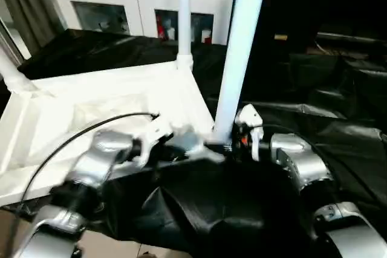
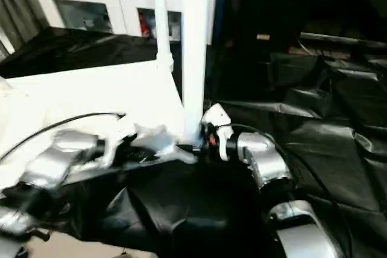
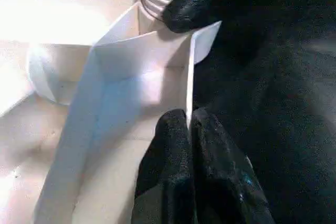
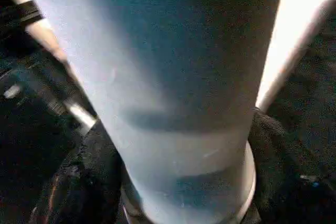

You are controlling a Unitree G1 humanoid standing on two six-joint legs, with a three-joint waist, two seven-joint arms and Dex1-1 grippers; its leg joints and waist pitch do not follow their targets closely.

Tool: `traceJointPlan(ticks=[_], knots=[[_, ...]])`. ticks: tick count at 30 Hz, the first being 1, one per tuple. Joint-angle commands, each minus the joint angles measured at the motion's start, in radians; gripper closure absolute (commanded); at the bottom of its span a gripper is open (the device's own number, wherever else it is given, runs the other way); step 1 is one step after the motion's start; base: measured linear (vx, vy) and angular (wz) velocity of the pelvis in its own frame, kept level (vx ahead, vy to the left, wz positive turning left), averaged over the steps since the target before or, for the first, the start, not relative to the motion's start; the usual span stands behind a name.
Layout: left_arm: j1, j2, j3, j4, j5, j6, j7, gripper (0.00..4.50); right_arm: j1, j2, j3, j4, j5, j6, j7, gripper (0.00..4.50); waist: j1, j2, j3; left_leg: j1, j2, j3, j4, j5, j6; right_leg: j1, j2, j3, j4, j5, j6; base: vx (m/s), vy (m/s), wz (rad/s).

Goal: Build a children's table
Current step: Rotate leg to tighten

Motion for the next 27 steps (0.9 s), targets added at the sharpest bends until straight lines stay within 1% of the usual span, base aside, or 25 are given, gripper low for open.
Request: traceJointPlan(ticks=[1, 2, 3, 4, 5, 6, 8, 9, 11, 12, 13, 14, 15, 16, 17, 18, 19, 20, 21, 24, 25, 26, 27], knots=[[-0.056, -0.056, 0.031, 0.052, 0.012, -0.003, 0.146, 4.50, 0.009, 0.042, 0.029, 0.066, -0.050, 0.041, -0.106, 1.77, -0.005, -0.002, -0.055, 0.005, -0.001, 0.009, -0.061, -0.257, 0.007, 0.045, -0.067, 0.041, -0.092, -0.344, -0.160, 0.000, 0.000, 0.00], [-0.056, -0.056, 0.031, 0.052, 0.012, -0.003, 0.146, 4.50, 0.009, 0.042, 0.029, 0.066, -0.050, 0.041, -0.106, 1.77, -0.006, -0.002, -0.056, 0.006, -0.001, 0.009, -0.062, -0.254, 0.005, 0.045, -0.065, 0.042, -0.091, -0.337, -0.158, 0.000, 0.000, 0.00], [-0.100, -0.112, 0.040, 0.109, 0.027, 0.010, 0.245, 4.50, -0.008, 0.097, 0.012, 0.108, -0.057, 0.055, -0.240, 1.78, -0.006, 0.001, -0.056, 0.005, -0.001, 0.007, -0.062, -0.252, 0.002, 0.045, -0.066, 0.042, -0.090, -0.334, -0.158, 0.000, 0.000, 0.00], [-0.103, -0.116, 0.041, 0.112, 0.027, 0.011, 0.252, 4.50, -0.010, 0.102, 0.010, 0.111, -0.057, 0.055, -0.251, 1.78, -0.007, 0.000, -0.054, 0.008, -0.003, 0.009, -0.062, -0.261, -0.003, 0.040, -0.064, 0.041, -0.094, -0.349, -0.154, 0.000, 0.000, 0.00], [-0.130, -0.152, 0.049, 0.144, 0.030, 0.023, 0.311, 4.50, -0.031, 0.145, -0.009, 0.145, -0.051, 0.059, -0.350, 1.78, -0.007, -0.003, -0.056, 0.004, -0.004, 0.008, -0.061, -0.255, -0.001, 0.045, -0.067, 0.041, -0.093, -0.350, -0.150, 0.000, 0.000, 0.00], [-0.130, -0.154, 0.049, 0.145, 0.030, 0.023, 0.313, 4.50, -0.032, 0.147, -0.009, 0.146, -0.051, 0.059, -0.353, 1.78, -0.007, -0.003, -0.057, 0.004, -0.004, 0.008, -0.062, -0.255, 0.000, 0.044, -0.067, 0.041, -0.093, -0.357, -0.147, 0.000, 0.000, 0.00], [-0.150, -0.184, 0.057, 0.167, 0.028, 0.027, 0.346, 4.50, -0.061, 0.190, -0.017, 0.181, -0.047, 0.044, -0.419, 1.78, -0.004, -0.004, -0.059, 0.002, -0.005, 0.007, -0.061, -0.245, 0.004, 0.045, -0.069, 0.040, -0.094, -0.354, -0.143, 0.000, 0.000, 0.00], [-0.155, -0.191, 0.057, 0.171, 0.029, 0.025, 0.350, 4.50, -0.072, 0.204, -0.015, 0.190, -0.046, 0.029, -0.424, 1.78, -0.005, -0.008, -0.058, 0.001, -0.005, 0.008, -0.061, -0.244, 0.008, 0.045, -0.069, 0.040, -0.094, -0.351, -0.143, 0.000, 0.000, 0.00], [-0.156, -0.191, 0.056, 0.170, 0.031, 0.019, 0.344, 4.50, -0.080, 0.212, -0.016, 0.193, -0.040, 0.015, -0.407, 1.78, -0.004, -0.006, -0.060, -0.003, -0.004, 0.007, -0.060, -0.235, 0.016, 0.047, -0.070, 0.040, -0.091, -0.326, -0.146, 0.000, 0.000, 0.00], [-0.155, -0.188, 0.055, 0.168, 0.031, 0.014, 0.335, 4.50, -0.084, 0.215, -0.021, 0.194, -0.032, 0.011, -0.387, 1.78, -0.004, -0.011, -0.060, -0.004, -0.003, 0.008, -0.061, -0.231, 0.020, 0.047, -0.070, 0.041, -0.091, -0.315, -0.147, 0.000, 0.000, 0.00], [-0.154, -0.185, 0.054, 0.167, 0.030, 0.008, 0.327, 4.50, -0.088, 0.217, -0.026, 0.195, -0.025, 0.008, -0.369, 1.43, -0.003, -0.007, -0.060, -0.004, -0.003, 0.008, -0.061, -0.220, 0.024, 0.048, -0.069, 0.041, -0.087, -0.290, -0.154, 0.000, 0.000, 0.00], [-0.154, -0.185, 0.054, 0.167, 0.030, 0.008, 0.327, 4.50, -0.088, 0.217, -0.026, 0.195, -0.025, 0.008, -0.369, 1.43, -0.003, -0.007, -0.061, -0.004, -0.002, 0.008, -0.061, -0.217, 0.026, 0.048, -0.069, 0.041, -0.085, -0.272, -0.160, 0.000, 0.000, 0.00], [-0.150, -0.178, 0.051, 0.164, 0.028, -0.006, 0.305, 4.50, -0.091, 0.213, -0.031, 0.191, -0.016, 0.008, -0.334, 1.08, -0.003, -0.013, -0.061, -0.006, -0.003, 0.009, -0.060, -0.214, 0.030, 0.049, -0.068, 0.041, -0.085, -0.263, -0.163, 0.000, 0.000, 0.00], [-0.148, -0.175, 0.050, 0.162, 0.028, -0.008, 0.299, 4.50, -0.091, 0.211, -0.030, 0.189, -0.016, 0.008, -0.324, 1.06, -0.002, -0.011, -0.061, -0.006, -0.003, 0.009, -0.061, -0.215, 0.031, 0.050, -0.069, 0.040, -0.083, -0.263, -0.165, 0.000, 0.000, 0.00], [-0.133, -0.154, 0.040, 0.148, 0.024, -0.026, 0.251, 4.50, -0.089, 0.191, -0.020, 0.173, -0.012, 0.005, -0.246, 0.99, -0.001, -0.013, -0.060, -0.006, -0.003, 0.008, -0.061, -0.217, 0.036, 0.050, -0.070, 0.040, -0.084, -0.274, -0.162, 0.000, 0.000, 0.00], [-0.120, -0.139, 0.032, 0.133, 0.019, -0.034, 0.214, 4.50, -0.083, 0.175, -0.009, 0.161, -0.013, 0.002, -0.200, 0.86, 0.000, -0.012, -0.061, -0.007, -0.002, 0.009, -0.060, -0.215, 0.040, 0.050, -0.071, 0.041, -0.085, -0.277, -0.161, 0.000, 0.000, 0.00], [-0.104, -0.120, 0.023, 0.112, 0.013, -0.037, 0.169, 4.50, -0.073, 0.151, 0.005, 0.141, -0.011, 0.001, -0.132, 0.71, 0.000, -0.013, -0.061, -0.009, -0.001, 0.008, -0.060, -0.213, 0.042, 0.053, -0.072, 0.041, -0.084, -0.271, -0.161, 0.000, 0.000, 0.00], [-0.104, -0.120, 0.023, 0.112, 0.013, -0.037, 0.169, 4.50, -0.073, 0.151, 0.005, 0.141, -0.011, 0.001, -0.132, 0.71, 0.000, -0.014, -0.060, -0.010, -0.001, 0.008, -0.060, -0.213, 0.047, 0.054, -0.071, 0.040, -0.084, -0.267, -0.161, 0.000, 0.000, 0.00], [-0.090, -0.098, 0.011, 0.097, 0.013, -0.048, 0.126, 4.50, -0.062, 0.123, 0.025, 0.125, -0.013, -0.009, -0.070, 0.71, -0.001, -0.012, -0.062, -0.010, 0.001, 0.008, -0.060, -0.199, 0.051, 0.053, -0.071, 0.040, -0.081, -0.242, -0.166, 0.000, 0.000, 0.00], [-0.047, -0.041, -0.007, 0.042, -0.007, -0.054, 0.006, 4.50, -0.029, 0.038, 0.068, 0.071, -0.008, -0.026, 0.093, 0.71, 0.002, -0.012, -0.063, -0.011, 0.004, 0.010, -0.057, -0.188, 0.058, 0.055, -0.071, 0.040, -0.077, -0.214, -0.176, 0.000, 0.000, 0.00], [-0.039, -0.032, -0.007, 0.030, -0.015, -0.050, -0.018, 4.50, -0.023, 0.021, 0.073, 0.058, -0.005, -0.026, 0.122, 0.71, 0.001, -0.007, -0.064, -0.011, 0.003, 0.012, -0.054, -0.177, 0.063, 0.053, -0.067, 0.040, -0.073, -0.185, -0.187, 0.000, 0.000, 0.00], [-0.038, -0.031, -0.007, 0.030, -0.016, -0.050, -0.020, 4.50, -0.023, 0.020, 0.073, 0.058, -0.005, -0.026, 0.123, 0.71, 0.000, -0.008, -0.064, -0.011, 0.003, 0.013, -0.054, -0.171, 0.064, 0.053, -0.065, 0.040, -0.072, -0.170, -0.193, 0.000, 0.000, 0.00], [-0.026, -0.014, -0.010, 0.010, -0.029, -0.045, -0.061, 4.50, -0.015, -0.004, 0.077, 0.040, -0.001, -0.026, 0.156, 0.71, 0.001, -0.006, -0.064, -0.009, 0.005, 0.012, -0.054, -0.164, 0.065, 0.054, -0.066, 0.039, -0.070, -0.148, -0.206, 0.000, 0.000, 0.00]])
